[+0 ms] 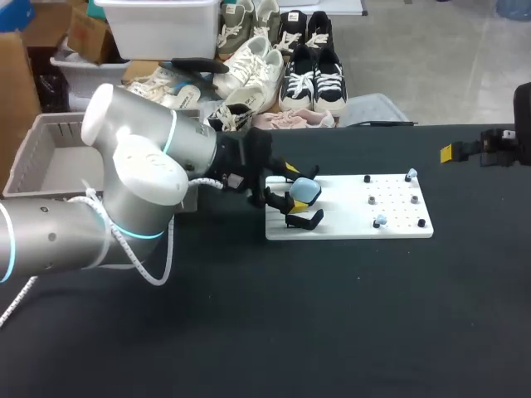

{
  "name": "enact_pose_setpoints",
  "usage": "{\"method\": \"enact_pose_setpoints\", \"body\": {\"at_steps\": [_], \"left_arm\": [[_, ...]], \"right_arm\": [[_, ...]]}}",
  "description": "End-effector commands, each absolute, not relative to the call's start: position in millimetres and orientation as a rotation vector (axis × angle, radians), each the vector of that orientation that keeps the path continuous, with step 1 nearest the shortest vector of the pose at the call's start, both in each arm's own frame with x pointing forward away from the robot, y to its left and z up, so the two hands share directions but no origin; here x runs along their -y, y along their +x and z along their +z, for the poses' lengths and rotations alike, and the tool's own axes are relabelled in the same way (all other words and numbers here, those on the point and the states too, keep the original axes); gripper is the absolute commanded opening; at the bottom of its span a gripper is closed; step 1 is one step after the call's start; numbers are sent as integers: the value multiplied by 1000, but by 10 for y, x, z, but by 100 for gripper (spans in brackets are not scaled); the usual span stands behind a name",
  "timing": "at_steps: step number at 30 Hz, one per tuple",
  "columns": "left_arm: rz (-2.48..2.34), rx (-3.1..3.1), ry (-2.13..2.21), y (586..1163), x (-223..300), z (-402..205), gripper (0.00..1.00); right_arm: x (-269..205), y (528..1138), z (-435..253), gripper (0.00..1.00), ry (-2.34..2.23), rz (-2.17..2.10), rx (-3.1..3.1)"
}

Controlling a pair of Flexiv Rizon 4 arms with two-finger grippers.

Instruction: Pick up each earbud case from the left stands, insert the matching earbuds, close the lid, and place the case in the box.

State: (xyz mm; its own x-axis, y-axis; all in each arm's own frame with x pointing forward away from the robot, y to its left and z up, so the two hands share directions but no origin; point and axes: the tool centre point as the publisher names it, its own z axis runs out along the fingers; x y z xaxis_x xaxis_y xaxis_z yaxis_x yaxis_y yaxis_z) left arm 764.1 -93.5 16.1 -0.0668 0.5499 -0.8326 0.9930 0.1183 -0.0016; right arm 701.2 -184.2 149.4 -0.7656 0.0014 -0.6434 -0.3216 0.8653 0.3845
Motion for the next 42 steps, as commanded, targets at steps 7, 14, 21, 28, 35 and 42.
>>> {"method": "enact_pose_setpoints", "body": {"at_steps": [7,14,21,28,35,42], "left_arm": [[-818,-1713,1511,7650,947,147,78],[-820,-1714,1518,7645,955,135,75],[-826,-1717,1513,7649,971,128,72],[-824,-1721,1513,7648,988,110,72],[-832,-1744,1478,7671,988,98,62],[-829,-1742,1484,7669,1004,108,49]], "right_arm": [[1845,7010,1496,100,-232,638,-2373],[1845,7010,1496,100,-232,638,-2373],[1845,7010,1496,100,-232,638,-2373],[1845,7010,1496,100,-232,638,-2373],[1845,7010,1496,100,-232,638,-2373],[1845,7010,1496,100,-232,638,-2373]]}}
